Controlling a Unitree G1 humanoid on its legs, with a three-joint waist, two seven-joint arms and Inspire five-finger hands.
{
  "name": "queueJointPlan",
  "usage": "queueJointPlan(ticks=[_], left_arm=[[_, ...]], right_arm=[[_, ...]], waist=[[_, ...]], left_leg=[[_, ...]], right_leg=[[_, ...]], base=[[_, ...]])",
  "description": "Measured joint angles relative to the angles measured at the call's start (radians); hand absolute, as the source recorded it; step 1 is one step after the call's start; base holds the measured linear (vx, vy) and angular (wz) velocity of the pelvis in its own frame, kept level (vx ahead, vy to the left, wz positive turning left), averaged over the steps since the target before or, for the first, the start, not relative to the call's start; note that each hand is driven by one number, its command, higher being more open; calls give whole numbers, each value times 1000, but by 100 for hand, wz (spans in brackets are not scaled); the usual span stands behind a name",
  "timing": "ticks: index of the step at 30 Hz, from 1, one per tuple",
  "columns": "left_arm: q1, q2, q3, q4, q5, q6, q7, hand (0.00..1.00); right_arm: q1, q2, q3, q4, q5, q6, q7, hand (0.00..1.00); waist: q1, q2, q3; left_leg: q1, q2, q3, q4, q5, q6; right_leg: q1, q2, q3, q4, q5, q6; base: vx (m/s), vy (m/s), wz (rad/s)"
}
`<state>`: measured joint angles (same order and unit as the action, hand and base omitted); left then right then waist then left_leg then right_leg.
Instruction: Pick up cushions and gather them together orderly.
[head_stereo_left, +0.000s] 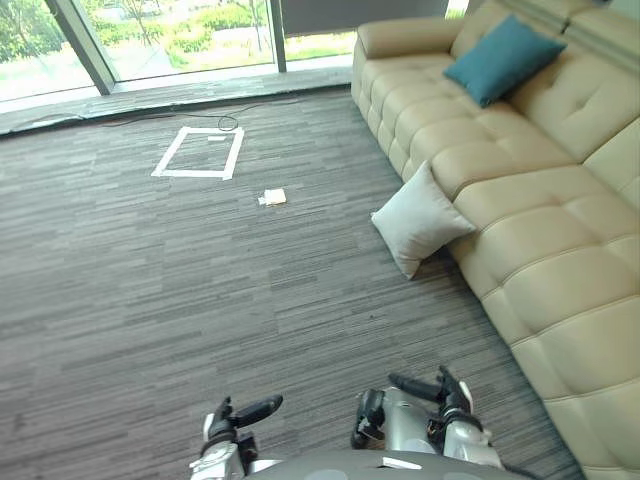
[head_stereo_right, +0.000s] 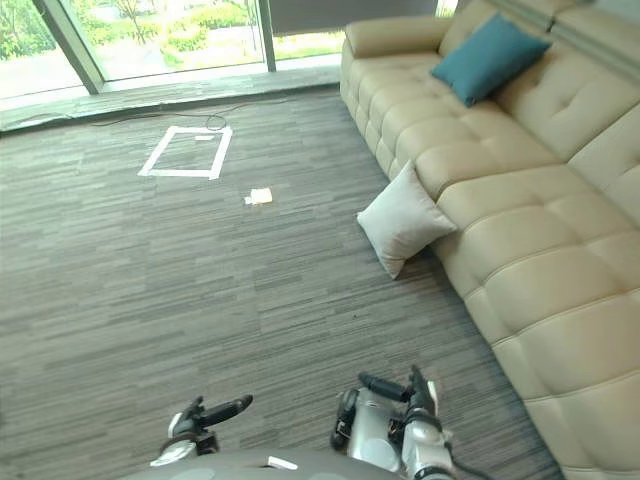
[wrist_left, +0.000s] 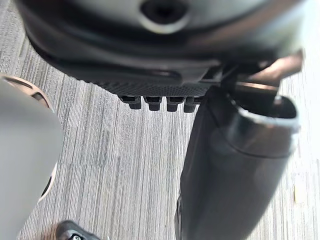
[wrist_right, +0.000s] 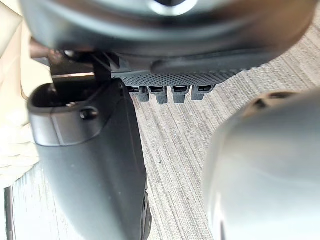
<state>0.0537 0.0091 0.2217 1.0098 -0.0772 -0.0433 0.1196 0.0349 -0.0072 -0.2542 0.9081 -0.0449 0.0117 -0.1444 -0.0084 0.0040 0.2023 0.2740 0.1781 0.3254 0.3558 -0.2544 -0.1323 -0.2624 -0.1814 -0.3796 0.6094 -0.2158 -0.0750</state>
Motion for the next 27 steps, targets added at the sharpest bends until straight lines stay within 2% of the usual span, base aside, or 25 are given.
queueJointPlan(ticks=[1, 2, 3, 4, 5, 6, 7, 8, 9, 10, 12, 13, 14, 15, 16, 18, 19, 20, 22, 23, 24, 25, 26, 27], left_arm=[[0, 0, 0, -1, 1, 1, 1, 100], [-4, 0, 5, -7, 3, 0, 2, 100], [-5, -6, 28, -13, 6, 0, 2, 100], [3, -7, 41, -18, 8, 1, 3, 100], [6, -7, 41, -24, 8, 1, 3, 100], [14, -6, 52, -39, 8, 1, 2, 100], [17, -6, 62, -43, 8, 1, 2, 100], [19, -7, 81, -56, 3, 0, 3, 100], [19, -10, 82, -62, -1, 0, 5, 100], [20, -11, 84, -68, -1, -1, 5, 100], [16, -15, 84, -74, -1, -2, 5, 100], [12, -14, 92, -81, -1, -10, 2, 100], [12, -15, 97, -81, -1, -12, 2, 100], [12, -18, 112, -81, -3, -18, 3, 100], [15, -19, 120, -75, -21, -21, 6, 100], [11, 1, 119, -67, -24, -22, 10, 100], [7, 5, 119, -65, -24, -21, 9, 100], [4, 16, 119, -58, -32, -20, 5, 100], [-2, 24, 109, -39, -34, -12, 10, 100], [-1, 26, 101, -29, -36, -10, 12, 100], [-3, 27, 95, -20, -41, -7, 13, 100], [-2, 26, 86, -20, -46, -3, 16, 100], [0, 27, 72, -19, -48, 1, 20, 100], [4, 26, 54, -14, -48, 1, 23, 100]], right_arm=[[1, -1, 1, 0, -1, 0, 0, 100], [7, 0, 10, -1, -3, 1, 0, 100], [13, -1, 17, -2, -3, 3, 3, 100], [18, -4, 20, -3, -3, 5, 1, 100], [21, -5, 21, -2, -3, 5, 0, 100], [23, -3, 22, 0, -1, 9, -6, 100], [24, -3, 24, 1, -2, 10, -7, 100], [30, -2, 41, 2, -2, 11, -9, 100], [31, 1, 41, 2, -3, 11, -9, 100], [31, 1, 40, 9, -3, 11, -10, 100], [31, 1, 40, 14, -3, 13, -13, 100], [30, 3, 40, 28, -1, 14, -15, 100], [30, 3, 40, 30, -1, 15, -17, 100], [31, 1, 48, 32, -2, 15, -22, 100], [34, -8, 74, 47, -4, 13, -22, 100], [39, 12, 89, 49, -5, 15, -18, 100], [43, 17, 89, 48, -4, 12, -18, 100], [49, 28, 86, 50, -4, 13, -19, 100], [49, 32, 71, 50, -5, 13, -19, 100], [45, 29, 66, 49, -6, 12, -18, 100], [41, 23, 55, 46, -16, 12, -16, 100], [38, 19, 49, 44, -25, 11, -12, 100], [37, 17, 39, 38, -28, 8, -12, 100], [37, 16, 37, 23, -32, 6, -12, 100]], waist=[[0, 0, 0], [-2, -3, 1], [1, 2, 2], [1, 11, -1], [1, 14, -2], [1, 12, 1], [3, 11, 1], [6, 5, 0], [9, 0, 1], [19, -2, 2], [30, -4, 3], [37, -14, 9], [38, -15, 9], [41, -14, 8], [61, -13, -2], [55, -56, -27], [55, -62, -31], [59, -77, -41], [57, -80, -43], [59, -78, -41], [57, -70, -36], [57, -58, -30], [56, -53, -26], [53, -48, -28]], left_leg=[[-4, 2, -9, 16, 5, -8], [-54, 25, -53, 148, 31, -34], [-146, 70, -96, 365, 118, -87], [-201, 106, -111, 492, 142, -110], [-229, 123, -110, 552, 137, -110], [-295, 155, -75, 642, 102, -67], [-311, 160, -63, 646, 85, -55], [-348, 162, -31, 617, 45, -28], [-362, 159, -14, 583, 30, -18], [-391, 135, -3, 462, 3, 16], [-424, 110, -17, 329, -2, 27], [-457, 67, -67, 201, 5, 28], [-463, 59, -77, 180, 8, 27], [-487, 32, -112, 95, 46, 27], [-475, 18, -112, 94, 155, 62], [-481, -8, -86, 135, 88, 72], [-486, -10, -84, 159, 65, 78], [-489, -17, -66, 212, 20, 95], [-456, -32, -48, 216, -15, 109], [-418, -42, -28, 201, -30, 119], [-373, -47, -13, 175, -37, 127], [-329, -47, -7, 146, -44, 125], [-281, -46, -5, 112, -48, 121], [-214, -43, 1, 54, -47, 120]], right_leg=[[7, 1, 0, -1, -8, 5], [35, 4, -4, -6, -33, 15], [76, 21, -9, -22, -51, 16], [107, 38, -10, -43, -65, 23], [125, 45, -10, -54, -71, 19], [183, 64, -6, -98, -81, 18], [201, 70, -3, -115, -81, 19], [235, 79, 8, -155, -76, 22], [248, 79, 15, -168, -71, 21], [277, 78, 42, -195, -71, 24], [295, 75, 80, -213, -74, 38], [319, 55, 118, -215, -91, 70], [322, 51, 125, -214, -96, 78], [335, 39, 157, -208, -117, 111], [340, 27, 211, -183, -147, 151], [348, -2, 252, -206, -144, 157], [354, -6, 258, -218, -138, 156], [351, -26, 280, -193, -129, 169], [327, -52, 297, -99, -108, 187], [279, -73, 310, 29, -70, 197], [217, -96, 309, 175, 5, 203], [176, -104, 302, 273, 38, 210], [142, -110, 287, 358, 33, 202], [84, -110, 240, 441, 15, 173]], base=[[261, -184, 13], [273, -180, 5], [375, -158, 0], [269, -77, -9], [323, -2, -12], [201, 27, -9], [291, 59, -17], [181, 63, -20], [296, 132, -44], [206, 100, -47], [292, 181, -68], [374, 268, -66], [407, 329, -72], [364, 339, -89], [469, 372, -91], [435, 286, -39], [457, 314, -17], [450, 307, -16], [380, 237, -17], [553, 274, -23], [474, 222, -28], [300, 99, -26], [271, 7, -25], [338, -12, -26]])
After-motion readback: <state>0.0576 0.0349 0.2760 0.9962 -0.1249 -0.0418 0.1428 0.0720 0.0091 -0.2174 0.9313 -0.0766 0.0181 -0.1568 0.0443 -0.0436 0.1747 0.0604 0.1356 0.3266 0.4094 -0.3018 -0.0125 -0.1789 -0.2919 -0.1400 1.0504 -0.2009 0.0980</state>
